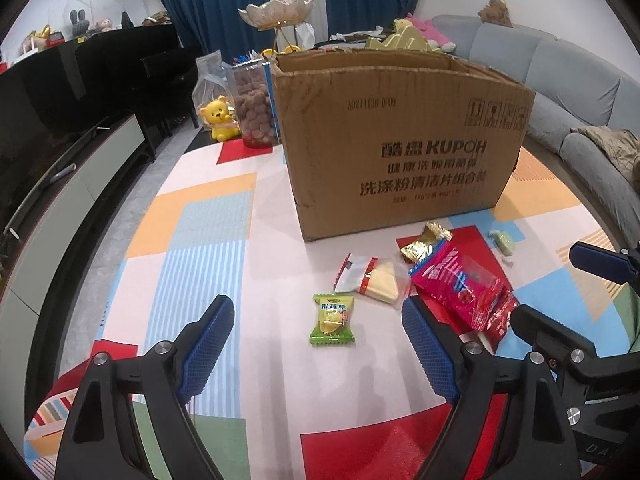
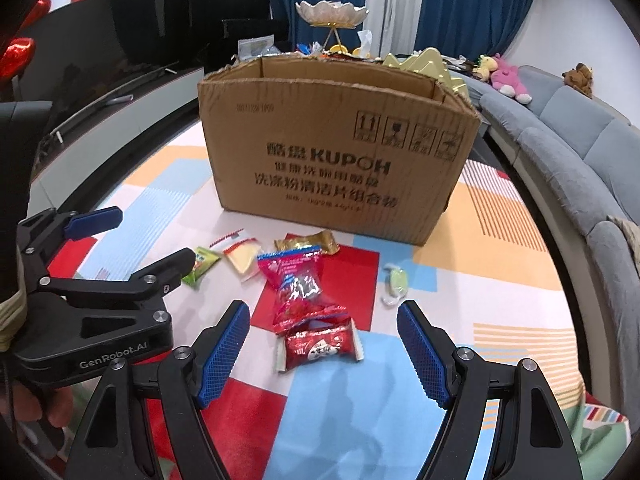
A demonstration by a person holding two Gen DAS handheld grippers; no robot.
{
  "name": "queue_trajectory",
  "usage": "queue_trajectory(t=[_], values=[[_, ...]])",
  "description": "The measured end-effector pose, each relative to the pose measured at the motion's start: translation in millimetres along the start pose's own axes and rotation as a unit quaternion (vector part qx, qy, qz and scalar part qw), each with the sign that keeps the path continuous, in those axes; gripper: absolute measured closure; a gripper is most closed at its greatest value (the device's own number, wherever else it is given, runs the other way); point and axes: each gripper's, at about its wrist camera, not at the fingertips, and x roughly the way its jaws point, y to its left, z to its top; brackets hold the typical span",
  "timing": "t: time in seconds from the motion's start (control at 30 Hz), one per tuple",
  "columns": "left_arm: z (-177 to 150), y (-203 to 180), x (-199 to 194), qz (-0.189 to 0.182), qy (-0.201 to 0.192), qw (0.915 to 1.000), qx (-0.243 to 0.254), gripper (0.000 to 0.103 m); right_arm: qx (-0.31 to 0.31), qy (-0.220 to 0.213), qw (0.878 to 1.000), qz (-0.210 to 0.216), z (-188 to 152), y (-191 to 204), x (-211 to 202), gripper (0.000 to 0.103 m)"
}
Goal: Organize snacks
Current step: 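Grasp the red chocolate-bar packet with the right tool while the left tool approaches the green candy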
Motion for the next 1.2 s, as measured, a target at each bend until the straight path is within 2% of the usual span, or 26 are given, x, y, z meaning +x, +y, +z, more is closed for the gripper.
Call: queue_trajectory(t=[0.57, 0.8, 0.97, 1.2], values=[[-10, -5, 35, -0.012, 0.031, 0.9995, 0.001, 0.023, 0.015, 0.041, 0.999, 0.016, -16, -11, 40, 0.026], [-11, -4, 46, -0.015, 0.043, 0.9990, -0.005, 0.034, 0.019, 0.050, 0.998, 0.027, -19, -12, 51, 0.026], [-11, -3, 50, -0.013, 0.045, 0.9989, -0.008, 0.036, 0.018, 0.054, 0.998, 0.034, -21, -11, 55, 0.026], [-11, -4, 57, -0.016, 0.053, 0.9984, -0.008, 0.047, 0.019, 0.056, 0.997, 0.041, -22, -11, 61, 0.028]])
